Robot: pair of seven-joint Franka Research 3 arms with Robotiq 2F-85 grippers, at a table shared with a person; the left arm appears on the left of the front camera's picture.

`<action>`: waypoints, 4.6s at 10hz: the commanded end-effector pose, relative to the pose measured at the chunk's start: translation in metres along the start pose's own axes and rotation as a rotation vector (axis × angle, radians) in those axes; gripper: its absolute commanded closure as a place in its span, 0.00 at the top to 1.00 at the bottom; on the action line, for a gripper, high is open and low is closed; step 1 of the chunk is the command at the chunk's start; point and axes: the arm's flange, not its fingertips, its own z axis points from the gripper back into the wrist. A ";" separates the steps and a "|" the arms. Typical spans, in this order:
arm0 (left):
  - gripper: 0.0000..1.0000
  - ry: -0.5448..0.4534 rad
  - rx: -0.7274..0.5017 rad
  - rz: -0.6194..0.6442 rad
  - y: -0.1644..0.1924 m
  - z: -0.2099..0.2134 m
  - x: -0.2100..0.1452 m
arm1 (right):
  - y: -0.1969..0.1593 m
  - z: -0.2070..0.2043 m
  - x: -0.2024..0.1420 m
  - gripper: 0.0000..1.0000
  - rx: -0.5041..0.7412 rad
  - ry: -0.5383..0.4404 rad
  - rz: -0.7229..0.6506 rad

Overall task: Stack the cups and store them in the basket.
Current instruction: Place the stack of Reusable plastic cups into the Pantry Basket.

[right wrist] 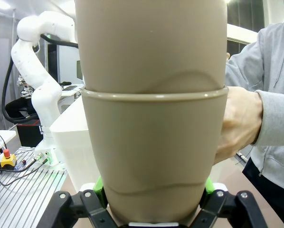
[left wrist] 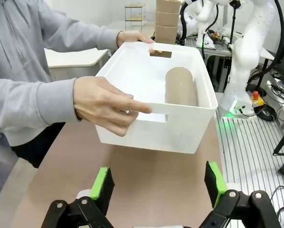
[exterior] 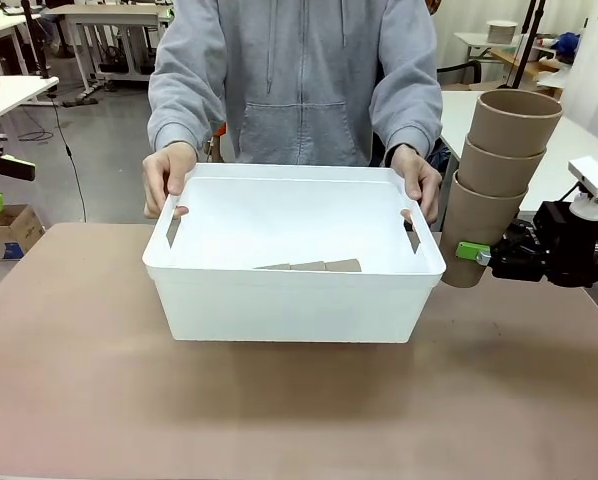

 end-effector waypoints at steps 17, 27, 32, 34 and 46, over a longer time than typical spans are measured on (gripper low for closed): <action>1.00 -0.029 0.000 -0.006 0.001 0.000 0.003 | 0.011 -0.079 0.124 0.83 -0.105 0.241 0.068; 1.00 -0.029 0.000 -0.006 0.001 0.000 0.003 | -0.041 -0.229 0.099 0.83 -0.180 0.806 0.043; 1.00 -0.029 0.000 -0.006 0.001 0.000 0.003 | -0.037 -0.242 0.067 0.83 -0.152 0.938 0.057; 1.00 -0.029 0.000 -0.006 0.001 0.000 0.003 | -0.031 -0.244 0.061 0.83 -0.106 0.935 0.079; 1.00 -0.029 0.000 -0.006 0.001 0.000 0.003 | -0.029 -0.243 0.008 0.83 -0.010 1.031 0.110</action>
